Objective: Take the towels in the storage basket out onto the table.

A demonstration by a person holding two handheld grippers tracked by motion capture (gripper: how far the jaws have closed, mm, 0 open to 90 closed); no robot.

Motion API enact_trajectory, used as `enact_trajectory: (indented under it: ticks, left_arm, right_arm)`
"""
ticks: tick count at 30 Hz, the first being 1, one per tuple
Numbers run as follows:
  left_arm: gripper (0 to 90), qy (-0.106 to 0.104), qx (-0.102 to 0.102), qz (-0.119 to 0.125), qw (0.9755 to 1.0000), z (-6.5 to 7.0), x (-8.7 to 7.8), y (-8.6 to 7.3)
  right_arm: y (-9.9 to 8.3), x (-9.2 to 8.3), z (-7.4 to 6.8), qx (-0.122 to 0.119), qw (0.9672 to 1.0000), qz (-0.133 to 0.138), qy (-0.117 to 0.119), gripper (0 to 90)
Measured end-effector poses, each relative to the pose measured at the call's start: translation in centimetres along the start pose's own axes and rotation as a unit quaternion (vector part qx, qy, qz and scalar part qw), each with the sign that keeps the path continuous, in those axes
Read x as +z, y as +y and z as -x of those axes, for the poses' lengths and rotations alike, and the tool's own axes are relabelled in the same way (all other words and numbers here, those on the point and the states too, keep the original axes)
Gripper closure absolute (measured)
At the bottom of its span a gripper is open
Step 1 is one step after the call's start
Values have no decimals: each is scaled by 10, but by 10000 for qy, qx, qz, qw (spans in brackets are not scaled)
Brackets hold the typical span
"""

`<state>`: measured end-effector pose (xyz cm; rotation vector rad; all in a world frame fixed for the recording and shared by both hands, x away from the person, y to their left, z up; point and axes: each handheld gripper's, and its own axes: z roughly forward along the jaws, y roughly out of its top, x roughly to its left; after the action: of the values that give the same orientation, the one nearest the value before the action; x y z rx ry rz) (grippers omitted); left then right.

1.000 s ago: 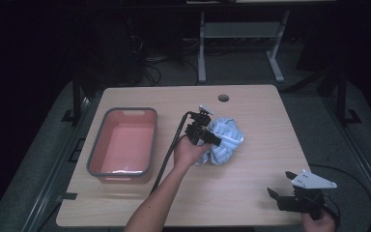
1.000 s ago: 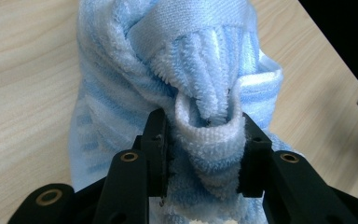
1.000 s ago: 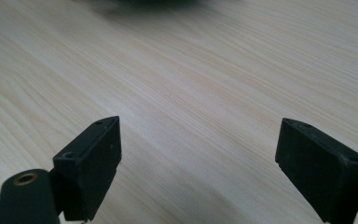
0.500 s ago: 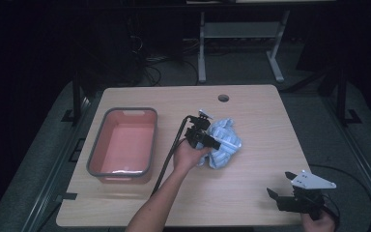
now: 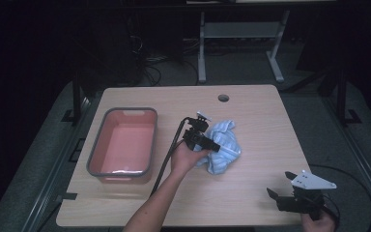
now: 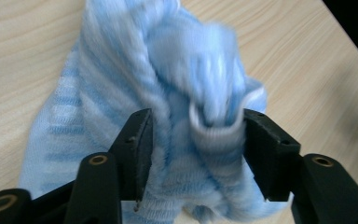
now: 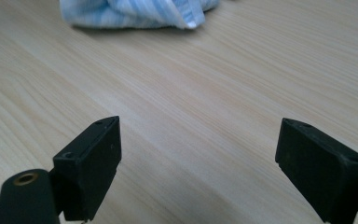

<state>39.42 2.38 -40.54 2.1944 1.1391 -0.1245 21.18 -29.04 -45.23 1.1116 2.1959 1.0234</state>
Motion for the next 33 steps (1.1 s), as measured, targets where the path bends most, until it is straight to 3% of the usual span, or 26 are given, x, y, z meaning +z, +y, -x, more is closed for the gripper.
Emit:
enact_trajectory:
  ticks: [6,10,33]
  left_arm:
    - [408,-40,44,184,9998,2,-11,-2]
    - [403,9,69,128,9999,1,-13,-7]
    - [351,-90,112,419,9990,-7,-49,-46]
  right_arm:
    - [0,-1,0,-22,10000,5,-1,136]
    - [0,-1,0,-6,10000,21,-15,137]
    - [0,0,-1,7,10000,0,-26,137]
